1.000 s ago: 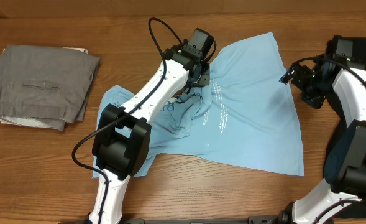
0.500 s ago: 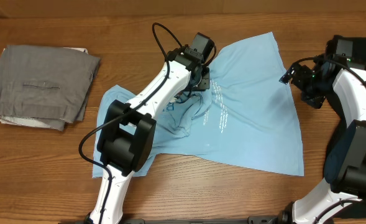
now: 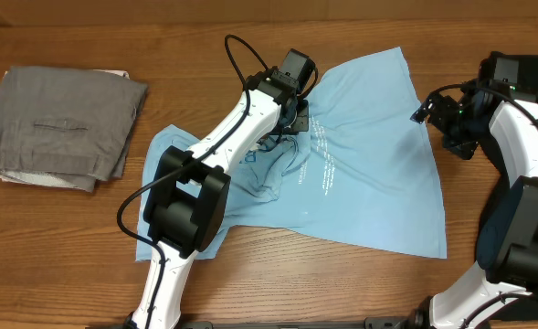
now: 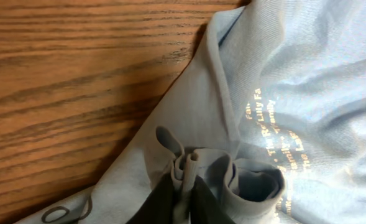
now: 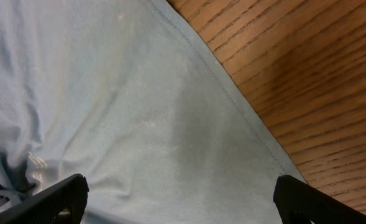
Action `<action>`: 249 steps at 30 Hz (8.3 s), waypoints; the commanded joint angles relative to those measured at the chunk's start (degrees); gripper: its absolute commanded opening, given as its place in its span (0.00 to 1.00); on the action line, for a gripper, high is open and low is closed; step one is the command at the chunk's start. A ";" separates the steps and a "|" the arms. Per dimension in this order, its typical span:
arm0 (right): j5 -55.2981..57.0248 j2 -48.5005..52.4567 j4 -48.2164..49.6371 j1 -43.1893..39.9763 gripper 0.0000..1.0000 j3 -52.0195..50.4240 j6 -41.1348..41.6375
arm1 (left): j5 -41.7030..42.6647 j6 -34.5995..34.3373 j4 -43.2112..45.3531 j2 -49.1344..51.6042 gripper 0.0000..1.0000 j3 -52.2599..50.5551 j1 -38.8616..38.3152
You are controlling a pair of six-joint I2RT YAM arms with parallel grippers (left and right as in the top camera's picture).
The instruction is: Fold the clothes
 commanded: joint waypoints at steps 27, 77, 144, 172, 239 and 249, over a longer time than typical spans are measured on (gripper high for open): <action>-0.07 -0.46 0.20 0.07 1.00 0.85 -0.42 | 0.37 7.96 -4.42 -0.13 0.04 7.43 -0.31; -0.07 -0.46 0.20 0.07 1.00 0.85 -0.42 | 2.34 12.00 -12.66 0.37 1.00 23.80 18.27; -0.07 -0.46 0.20 0.07 1.00 0.85 -0.42 | -11.19 20.02 3.15 2.54 0.28 -1.25 4.87; -0.07 -0.46 0.20 0.07 1.00 0.83 -0.42 | -14.36 19.04 -4.52 2.40 1.00 8.66 29.09; 5.27 -25.75 -30.18 -2.01 0.74 -8.46 6.45 | 9.03 11.21 -21.94 -44.68 0.08 -36.85 24.37; 6.51 -33.55 -26.75 -2.16 0.73 -25.64 11.56 | 9.03 11.23 -13.92 -44.68 0.06 -43.80 24.35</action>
